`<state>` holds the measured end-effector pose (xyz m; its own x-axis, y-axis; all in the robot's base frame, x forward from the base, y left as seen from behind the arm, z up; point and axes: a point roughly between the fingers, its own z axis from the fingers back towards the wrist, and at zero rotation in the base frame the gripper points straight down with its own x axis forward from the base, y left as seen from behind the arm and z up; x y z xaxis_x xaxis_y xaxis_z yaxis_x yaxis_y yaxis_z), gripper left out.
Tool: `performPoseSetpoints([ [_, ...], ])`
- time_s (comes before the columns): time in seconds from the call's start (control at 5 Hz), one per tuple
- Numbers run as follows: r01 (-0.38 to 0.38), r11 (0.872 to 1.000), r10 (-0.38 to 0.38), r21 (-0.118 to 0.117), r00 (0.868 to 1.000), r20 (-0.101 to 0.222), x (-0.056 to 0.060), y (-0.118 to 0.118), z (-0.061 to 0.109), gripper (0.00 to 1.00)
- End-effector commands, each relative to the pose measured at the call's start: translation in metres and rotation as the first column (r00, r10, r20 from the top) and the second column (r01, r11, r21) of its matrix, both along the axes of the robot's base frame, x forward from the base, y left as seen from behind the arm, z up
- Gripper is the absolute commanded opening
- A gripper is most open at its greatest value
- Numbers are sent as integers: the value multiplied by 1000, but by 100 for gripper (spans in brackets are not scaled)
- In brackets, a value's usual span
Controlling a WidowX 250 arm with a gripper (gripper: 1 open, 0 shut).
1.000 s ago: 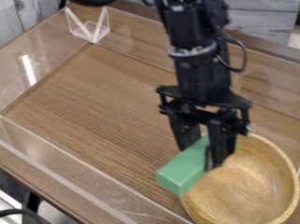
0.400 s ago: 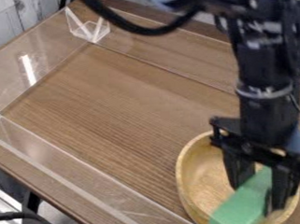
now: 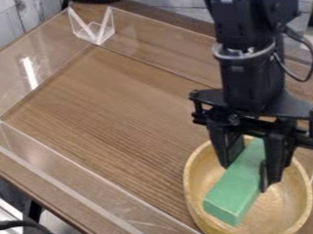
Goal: Put the green block in the brown bowl
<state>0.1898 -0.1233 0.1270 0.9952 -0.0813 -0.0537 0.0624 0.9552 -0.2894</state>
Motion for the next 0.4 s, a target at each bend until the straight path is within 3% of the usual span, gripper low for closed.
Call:
performPoseSetpoints([
  [0.0, 4, 1000, -3, -24, 997, 72, 8, -6, 14, 0],
  [0.2, 6, 1000, -4, -25, 997, 78, 8, -7, 9, 0],
])
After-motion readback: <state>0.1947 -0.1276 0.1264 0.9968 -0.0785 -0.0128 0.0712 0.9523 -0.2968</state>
